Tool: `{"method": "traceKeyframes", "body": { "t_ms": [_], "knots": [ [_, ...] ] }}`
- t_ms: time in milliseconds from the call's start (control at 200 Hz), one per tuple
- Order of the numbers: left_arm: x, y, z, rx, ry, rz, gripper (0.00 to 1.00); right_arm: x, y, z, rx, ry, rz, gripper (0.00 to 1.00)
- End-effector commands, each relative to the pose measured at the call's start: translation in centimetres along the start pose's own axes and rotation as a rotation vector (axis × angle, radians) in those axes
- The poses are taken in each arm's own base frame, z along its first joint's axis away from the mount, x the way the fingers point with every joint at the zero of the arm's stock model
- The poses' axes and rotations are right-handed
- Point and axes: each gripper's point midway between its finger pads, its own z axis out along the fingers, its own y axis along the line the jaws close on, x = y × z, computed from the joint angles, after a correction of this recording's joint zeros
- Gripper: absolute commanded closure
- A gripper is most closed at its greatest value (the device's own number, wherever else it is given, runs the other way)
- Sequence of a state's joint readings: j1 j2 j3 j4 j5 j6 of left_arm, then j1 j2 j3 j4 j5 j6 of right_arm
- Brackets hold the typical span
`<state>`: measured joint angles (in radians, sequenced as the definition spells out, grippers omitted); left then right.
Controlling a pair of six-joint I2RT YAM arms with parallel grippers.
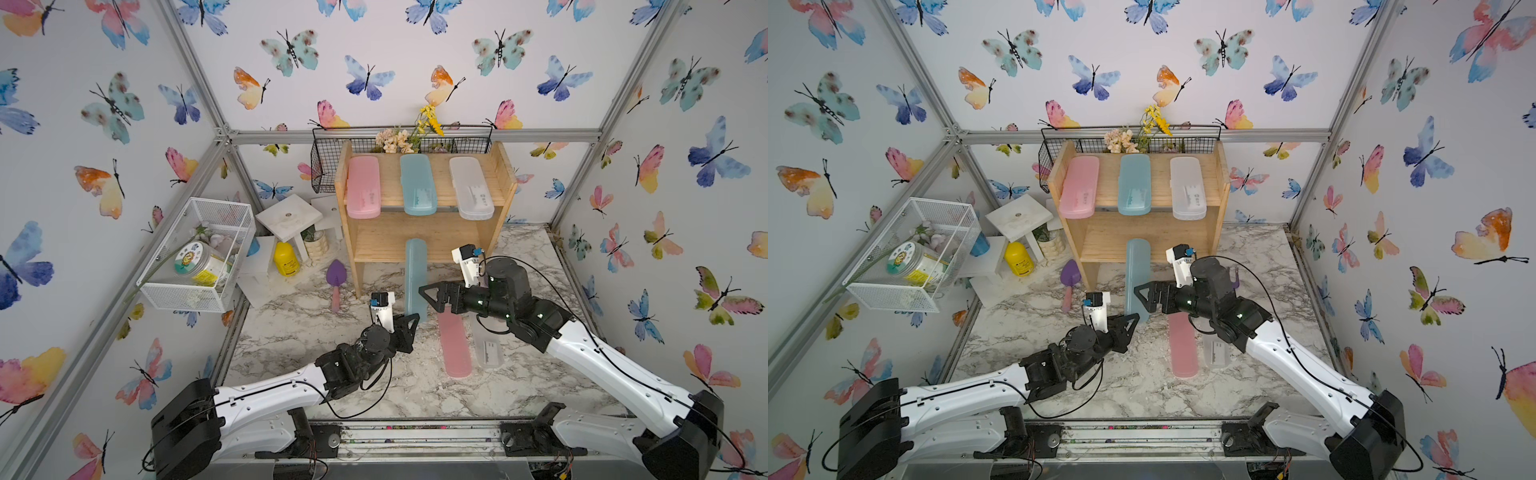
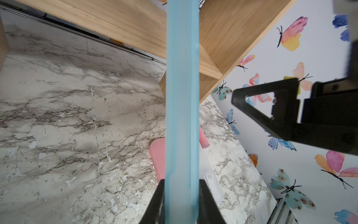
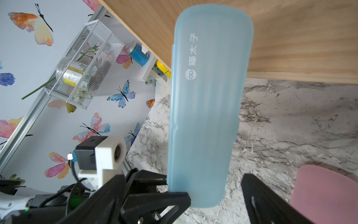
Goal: Remove the pencil cases from the shelf
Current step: Pick up the pencil case from the shelf.
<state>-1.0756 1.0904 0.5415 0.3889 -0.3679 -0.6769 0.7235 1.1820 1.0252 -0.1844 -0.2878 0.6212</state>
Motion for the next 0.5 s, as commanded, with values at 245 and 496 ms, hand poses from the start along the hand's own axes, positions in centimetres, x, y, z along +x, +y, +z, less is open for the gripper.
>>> {"method": "traceKeyframes", "body": {
  "t_ms": [245,496],
  "knots": [
    [-0.9,0.7,-1.4,-0.008,-0.053,-0.012,0.82,-1.7,0.5,3.7,-0.006,-0.050,-0.005,0.01],
    [-0.9,0.9,-1.7,-0.008,-0.057,-0.015,0.82,-1.2,0.9,6.1,-0.025,-0.009,-0.021,0.01]
  ]
}}
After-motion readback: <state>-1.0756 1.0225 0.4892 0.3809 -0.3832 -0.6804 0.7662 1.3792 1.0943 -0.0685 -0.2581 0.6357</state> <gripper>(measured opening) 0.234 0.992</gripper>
